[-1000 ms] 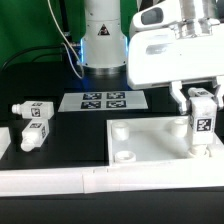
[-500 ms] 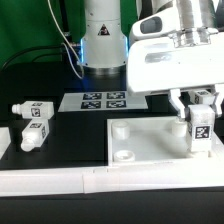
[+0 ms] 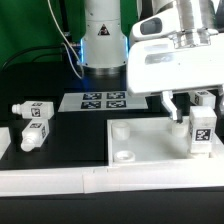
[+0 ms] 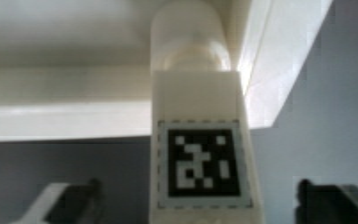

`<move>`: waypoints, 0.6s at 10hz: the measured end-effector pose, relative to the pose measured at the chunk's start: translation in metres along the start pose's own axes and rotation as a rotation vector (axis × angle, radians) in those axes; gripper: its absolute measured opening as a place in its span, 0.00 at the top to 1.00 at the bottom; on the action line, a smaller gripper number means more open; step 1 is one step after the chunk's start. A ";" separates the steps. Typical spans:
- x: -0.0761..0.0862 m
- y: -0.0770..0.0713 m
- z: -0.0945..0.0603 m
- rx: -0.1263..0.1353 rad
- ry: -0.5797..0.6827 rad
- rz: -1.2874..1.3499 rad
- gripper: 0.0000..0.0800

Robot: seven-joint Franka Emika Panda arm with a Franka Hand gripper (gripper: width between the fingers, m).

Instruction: Assemble one leg

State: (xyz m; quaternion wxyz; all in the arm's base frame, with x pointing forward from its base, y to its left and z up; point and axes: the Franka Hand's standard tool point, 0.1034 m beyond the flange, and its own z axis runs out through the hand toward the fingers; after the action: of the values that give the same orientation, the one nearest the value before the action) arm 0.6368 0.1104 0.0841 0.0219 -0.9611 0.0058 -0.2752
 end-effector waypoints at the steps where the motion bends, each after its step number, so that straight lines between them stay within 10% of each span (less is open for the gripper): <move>1: 0.010 -0.001 -0.001 0.004 -0.031 0.010 0.25; 6: 0.018 0.003 0.009 0.008 -0.375 0.037 0.19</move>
Offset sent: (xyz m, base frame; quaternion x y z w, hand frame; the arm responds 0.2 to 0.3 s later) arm 0.0228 -0.0028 -0.0004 0.0097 -0.1715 0.0349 0.9845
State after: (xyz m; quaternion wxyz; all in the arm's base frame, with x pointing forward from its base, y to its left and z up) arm 0.6568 0.1074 0.0853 0.0315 -0.9952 0.0183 -0.0907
